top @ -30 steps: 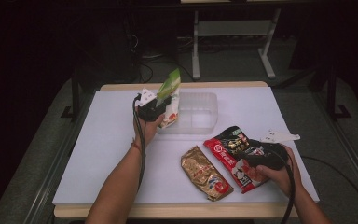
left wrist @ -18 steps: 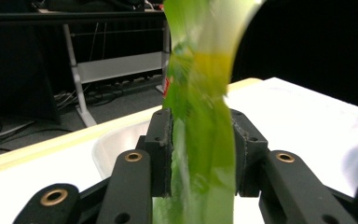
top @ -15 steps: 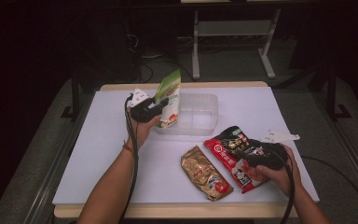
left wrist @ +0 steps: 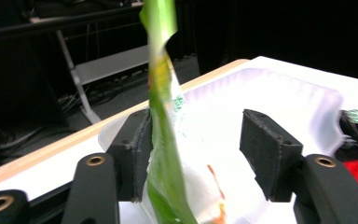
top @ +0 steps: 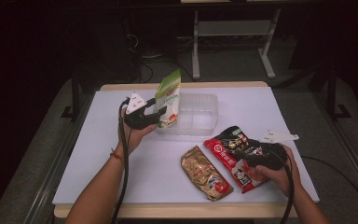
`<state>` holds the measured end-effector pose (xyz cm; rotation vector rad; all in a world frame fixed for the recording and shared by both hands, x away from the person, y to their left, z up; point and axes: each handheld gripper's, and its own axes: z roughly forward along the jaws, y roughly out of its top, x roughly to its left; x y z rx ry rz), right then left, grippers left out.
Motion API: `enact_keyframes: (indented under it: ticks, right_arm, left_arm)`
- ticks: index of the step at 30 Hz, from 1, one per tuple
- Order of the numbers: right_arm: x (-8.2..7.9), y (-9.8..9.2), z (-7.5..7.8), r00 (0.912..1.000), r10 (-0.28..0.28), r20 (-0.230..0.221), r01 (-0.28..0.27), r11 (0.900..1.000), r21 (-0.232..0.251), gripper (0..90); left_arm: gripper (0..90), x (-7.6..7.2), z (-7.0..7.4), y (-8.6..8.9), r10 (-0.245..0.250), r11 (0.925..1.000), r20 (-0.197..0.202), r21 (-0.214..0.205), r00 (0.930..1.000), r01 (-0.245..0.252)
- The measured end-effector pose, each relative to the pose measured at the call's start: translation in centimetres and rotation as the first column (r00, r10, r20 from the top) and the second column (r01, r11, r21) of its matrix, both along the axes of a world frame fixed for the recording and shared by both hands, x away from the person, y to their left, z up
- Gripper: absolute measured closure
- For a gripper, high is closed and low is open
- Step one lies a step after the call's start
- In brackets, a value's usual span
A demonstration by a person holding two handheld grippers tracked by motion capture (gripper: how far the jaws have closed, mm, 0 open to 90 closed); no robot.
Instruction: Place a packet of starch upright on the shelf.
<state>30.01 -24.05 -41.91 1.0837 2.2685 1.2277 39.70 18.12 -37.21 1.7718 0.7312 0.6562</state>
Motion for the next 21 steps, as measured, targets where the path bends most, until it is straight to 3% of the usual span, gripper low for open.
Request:
enact_keyframes:
  ticks: [3, 7, 13, 15, 19, 21]
  right_arm:
    - [-0.1, 0.0, 0.1, 1.0000, 0.001, 0.004, -0.001, 1.0000, -0.002, 33.7]
    - [-0.1, 0.1, 0.1, 1.0000, 0.003, 0.007, -0.003, 1.0000, -0.003, 33.7]
    - [-0.4, 0.4, 0.3, 0.9998, 0.013, 0.015, -0.013, 0.9998, -0.013, 33.8]
    - [-0.5, 0.5, 0.5, 0.9997, 0.018, 0.019, -0.018, 0.9998, -0.012, 33.8]
    - [-0.7, 0.8, 0.6, 0.9993, 0.030, 0.021, -0.029, 0.9994, -0.019, 33.7]
    - [-0.8, 1.0, 0.6, 0.9989, 0.042, 0.022, -0.042, 0.9988, -0.027, 33.7]
  left_arm:
    - [43.1, -1.7, 0.5, 0.5, -0.008, 0.9999, 0.034, -0.007, 0.9994, 0.009]
    - [41.1, -3.4, 0.5, 1.1, -0.059, 0.9982, 0.008, -0.011, 0.9982, 0.059]
    - [38.5, -5.5, -0.9, 2.0, -0.096, 0.9945, -0.041, 0.039, 0.9946, 0.097]
    - [37.6, -5.9, -1.5, 2.2, -0.120, 0.9919, -0.080, 0.033, 0.9896, 0.123]
    - [34.7, -6.7, -2.7, 2.3, -0.150, 0.9858, -0.128, 0.057, 0.9804, 0.158]
    - [34.4, -7.2, -3.4, 2.1, -0.186, 0.9797, -0.160, 0.045, 0.9695, 0.195]
